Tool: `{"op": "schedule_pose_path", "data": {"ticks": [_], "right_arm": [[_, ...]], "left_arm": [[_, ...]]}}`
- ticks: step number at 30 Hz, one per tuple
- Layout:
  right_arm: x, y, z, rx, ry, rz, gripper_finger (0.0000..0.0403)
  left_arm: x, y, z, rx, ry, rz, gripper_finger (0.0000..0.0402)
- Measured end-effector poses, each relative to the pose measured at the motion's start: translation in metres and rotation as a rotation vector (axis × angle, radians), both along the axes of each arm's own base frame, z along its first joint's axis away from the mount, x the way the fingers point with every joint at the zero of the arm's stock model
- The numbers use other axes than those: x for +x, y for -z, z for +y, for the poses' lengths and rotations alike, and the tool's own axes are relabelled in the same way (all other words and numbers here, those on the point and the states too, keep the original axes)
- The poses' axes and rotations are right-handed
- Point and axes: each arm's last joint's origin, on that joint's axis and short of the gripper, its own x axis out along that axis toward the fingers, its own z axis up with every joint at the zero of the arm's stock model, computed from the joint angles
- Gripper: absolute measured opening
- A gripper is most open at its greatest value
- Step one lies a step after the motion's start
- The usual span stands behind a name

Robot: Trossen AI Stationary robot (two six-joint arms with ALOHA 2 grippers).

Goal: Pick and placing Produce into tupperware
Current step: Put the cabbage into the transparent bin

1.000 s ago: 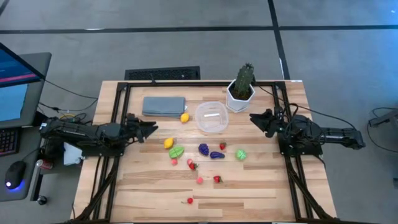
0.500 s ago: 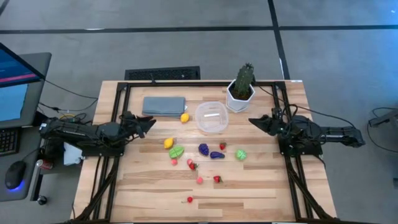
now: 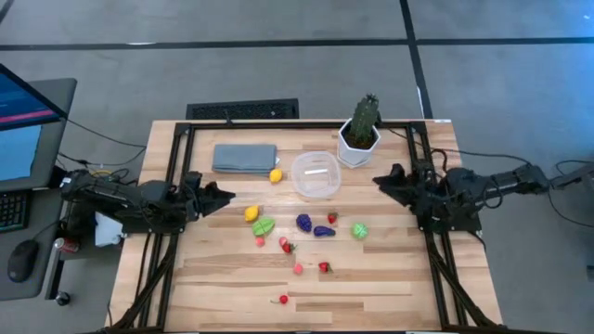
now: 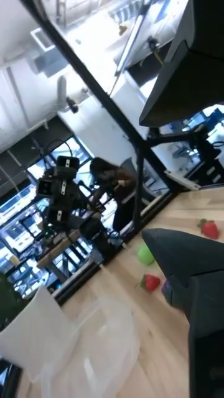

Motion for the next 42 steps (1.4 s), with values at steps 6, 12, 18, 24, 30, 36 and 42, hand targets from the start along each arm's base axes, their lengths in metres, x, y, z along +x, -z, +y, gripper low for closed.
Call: {"op": "schedule_pose_path", "data": {"ticks": [6,12,18,24,30,36,42], "right_arm": [[0.016,-0.005,0.013,-0.124,-0.072,0.546,0.0260],[0.022,-0.013,0.020,-0.237,-0.073,0.773,0.0260],[0.013,-0.003,0.017,-0.262,-0.051,0.943,0.0260],[0.012,0.011,0.025,-0.305,-0.094,1.020,0.0260],[0.019,0.033,0.042,-0.371,-0.146,1.127,0.0260],[0.031,0.041,0.057,-0.416,-0.051,1.093,0.0260],[0.037,0.061,0.077,-0.417,-0.033,1.163,0.0260]], "left_arm": [[0.002,0.008,-0.003,0.108,0.017,0.101,0.0272],[0.002,0.011,-0.002,0.112,-0.014,0.126,0.0272],[0.002,0.011,-0.001,0.113,-0.043,0.128,0.0272],[0.002,0.015,-0.002,0.122,-0.036,0.178,0.0272],[0.002,0.020,-0.001,0.091,-0.036,0.228,0.0272],[0.002,0.023,-0.001,0.076,-0.035,0.254,0.0272],[0.001,0.024,-0.001,0.080,-0.041,0.269,0.0272]]}}
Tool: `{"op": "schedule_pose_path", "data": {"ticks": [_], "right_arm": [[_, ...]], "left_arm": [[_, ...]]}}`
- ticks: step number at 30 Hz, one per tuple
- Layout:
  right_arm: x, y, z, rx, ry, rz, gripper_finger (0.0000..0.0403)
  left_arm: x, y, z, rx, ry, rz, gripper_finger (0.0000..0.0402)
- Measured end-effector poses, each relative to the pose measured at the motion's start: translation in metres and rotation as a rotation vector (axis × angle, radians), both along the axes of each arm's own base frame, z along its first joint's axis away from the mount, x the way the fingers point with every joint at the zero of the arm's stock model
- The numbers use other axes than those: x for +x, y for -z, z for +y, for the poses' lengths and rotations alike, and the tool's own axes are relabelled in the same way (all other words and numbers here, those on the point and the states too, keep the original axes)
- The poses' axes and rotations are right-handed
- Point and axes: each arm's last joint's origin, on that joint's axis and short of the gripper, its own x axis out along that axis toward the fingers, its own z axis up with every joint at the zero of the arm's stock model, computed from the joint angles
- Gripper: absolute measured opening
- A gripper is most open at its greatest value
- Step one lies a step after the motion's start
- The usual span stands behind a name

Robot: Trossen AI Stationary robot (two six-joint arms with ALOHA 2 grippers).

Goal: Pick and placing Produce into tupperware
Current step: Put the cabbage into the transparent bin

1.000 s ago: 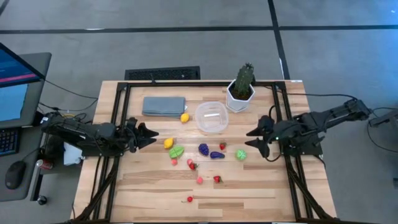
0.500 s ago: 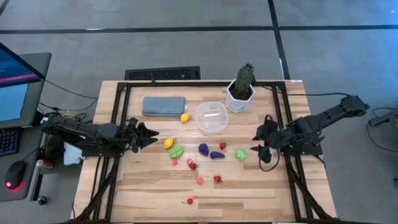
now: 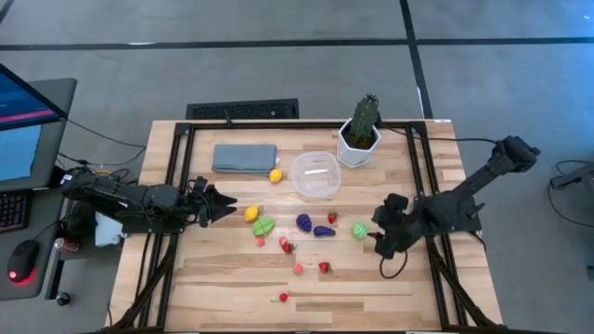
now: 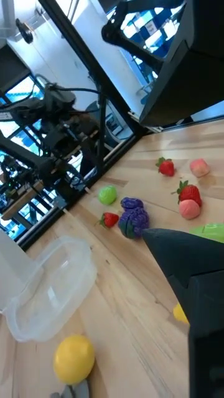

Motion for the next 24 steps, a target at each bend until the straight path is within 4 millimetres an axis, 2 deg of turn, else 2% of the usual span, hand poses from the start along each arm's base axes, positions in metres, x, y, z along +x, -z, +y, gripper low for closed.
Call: {"op": "schedule_pose_path", "data": {"ticks": [7,12,17,24], "right_arm": [[0.003,0.019,0.024,-0.003,0.159,-0.092,0.0260],[0.005,0.036,0.036,0.000,0.217,-0.089,0.0260],[0.008,0.046,0.036,-0.007,0.282,-0.065,0.0260],[0.012,0.047,0.030,-0.010,0.322,-0.065,0.0260]], "left_arm": [[0.000,0.000,0.000,0.000,0.000,0.002,0.0272],[0.000,0.002,0.000,0.005,0.000,0.025,0.0272],[0.000,0.003,0.000,0.007,0.000,0.031,0.0272],[0.000,0.004,0.000,0.008,0.000,0.037,0.0272]]}}
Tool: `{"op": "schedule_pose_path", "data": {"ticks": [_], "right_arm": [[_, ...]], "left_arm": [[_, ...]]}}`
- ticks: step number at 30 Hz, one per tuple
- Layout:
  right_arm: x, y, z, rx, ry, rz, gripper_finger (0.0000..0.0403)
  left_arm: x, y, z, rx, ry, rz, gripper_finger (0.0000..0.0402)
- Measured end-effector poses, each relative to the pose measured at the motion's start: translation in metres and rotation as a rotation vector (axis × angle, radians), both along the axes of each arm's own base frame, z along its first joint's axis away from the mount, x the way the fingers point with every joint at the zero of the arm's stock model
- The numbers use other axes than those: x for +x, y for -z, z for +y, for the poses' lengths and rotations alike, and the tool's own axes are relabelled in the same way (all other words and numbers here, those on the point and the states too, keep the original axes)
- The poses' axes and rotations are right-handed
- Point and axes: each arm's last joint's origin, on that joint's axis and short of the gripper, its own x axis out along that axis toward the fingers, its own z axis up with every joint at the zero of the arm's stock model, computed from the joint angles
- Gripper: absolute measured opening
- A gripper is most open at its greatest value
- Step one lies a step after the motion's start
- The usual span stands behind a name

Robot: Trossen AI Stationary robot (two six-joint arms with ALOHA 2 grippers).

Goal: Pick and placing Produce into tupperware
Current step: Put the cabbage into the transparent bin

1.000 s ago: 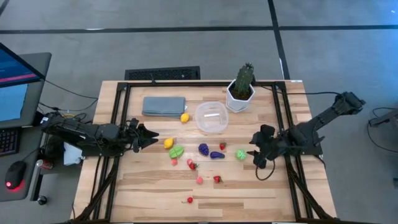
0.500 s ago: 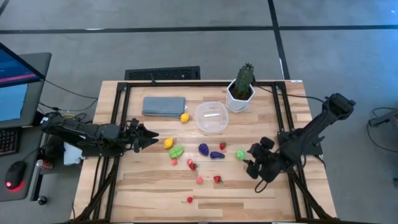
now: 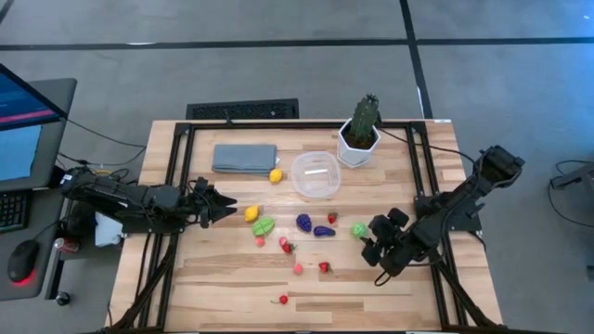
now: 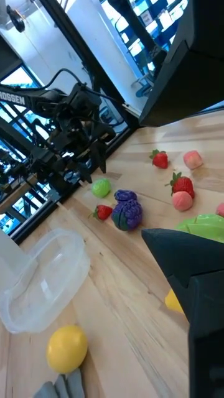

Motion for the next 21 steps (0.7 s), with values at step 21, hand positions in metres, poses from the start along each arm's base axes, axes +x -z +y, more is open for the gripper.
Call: {"op": "schedule_pose_path", "data": {"ticks": [21], "right_arm": [[0.024,-0.001,-0.018,0.076,-0.041,0.045,0.0262]], "left_arm": [[-0.001,0.003,0.001,-0.008,-0.018,0.033,0.0272]]}}
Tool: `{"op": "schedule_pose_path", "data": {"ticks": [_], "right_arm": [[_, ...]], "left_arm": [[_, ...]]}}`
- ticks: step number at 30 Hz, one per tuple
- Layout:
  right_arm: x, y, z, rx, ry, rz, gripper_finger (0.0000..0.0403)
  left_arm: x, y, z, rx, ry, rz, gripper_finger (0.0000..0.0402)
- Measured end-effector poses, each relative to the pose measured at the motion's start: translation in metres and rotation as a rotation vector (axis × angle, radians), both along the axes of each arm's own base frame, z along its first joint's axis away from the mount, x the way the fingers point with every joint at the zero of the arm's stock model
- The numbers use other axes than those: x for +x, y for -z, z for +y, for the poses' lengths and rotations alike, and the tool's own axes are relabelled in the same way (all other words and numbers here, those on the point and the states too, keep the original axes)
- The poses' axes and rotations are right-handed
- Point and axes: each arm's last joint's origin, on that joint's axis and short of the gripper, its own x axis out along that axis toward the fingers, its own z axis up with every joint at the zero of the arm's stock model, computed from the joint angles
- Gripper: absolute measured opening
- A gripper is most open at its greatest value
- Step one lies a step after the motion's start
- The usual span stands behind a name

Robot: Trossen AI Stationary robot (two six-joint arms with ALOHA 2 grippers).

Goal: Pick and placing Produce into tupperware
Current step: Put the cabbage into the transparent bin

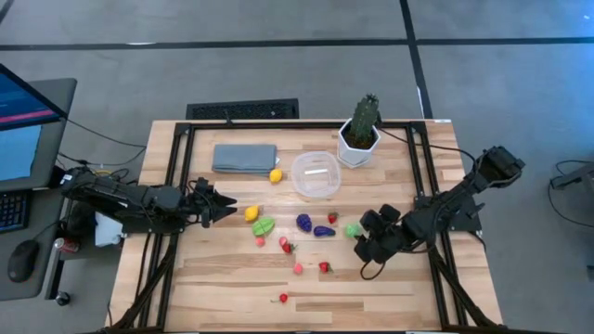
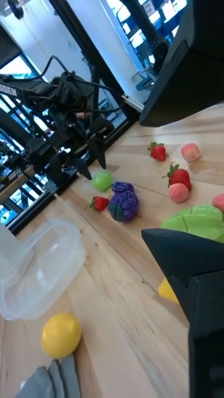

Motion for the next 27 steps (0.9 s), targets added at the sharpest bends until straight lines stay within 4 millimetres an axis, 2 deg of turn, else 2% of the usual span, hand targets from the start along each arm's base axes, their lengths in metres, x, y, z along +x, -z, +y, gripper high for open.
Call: {"op": "schedule_pose_path", "data": {"ticks": [4,11,14,18,27], "right_arm": [[0.002,0.000,-0.003,0.023,-0.006,0.019,0.0284],[0.008,0.000,-0.006,0.039,-0.040,0.019,0.0364],[0.009,0.000,-0.009,0.036,-0.037,0.022,0.0385],[0.012,0.000,-0.013,0.028,-0.071,0.038,0.0391],[0.023,-0.002,-0.029,0.013,-0.100,0.032,0.0375]], "left_arm": [[0.000,0.001,0.000,-0.004,-0.002,0.011,0.0272],[-0.001,0.004,0.000,0.001,-0.004,0.036,0.0272],[-0.001,0.003,0.000,0.002,-0.007,0.035,0.0272],[-0.001,0.003,0.000,0.002,-0.008,0.035,0.0272],[-0.001,0.003,0.001,0.006,-0.028,0.034,0.0272]]}}
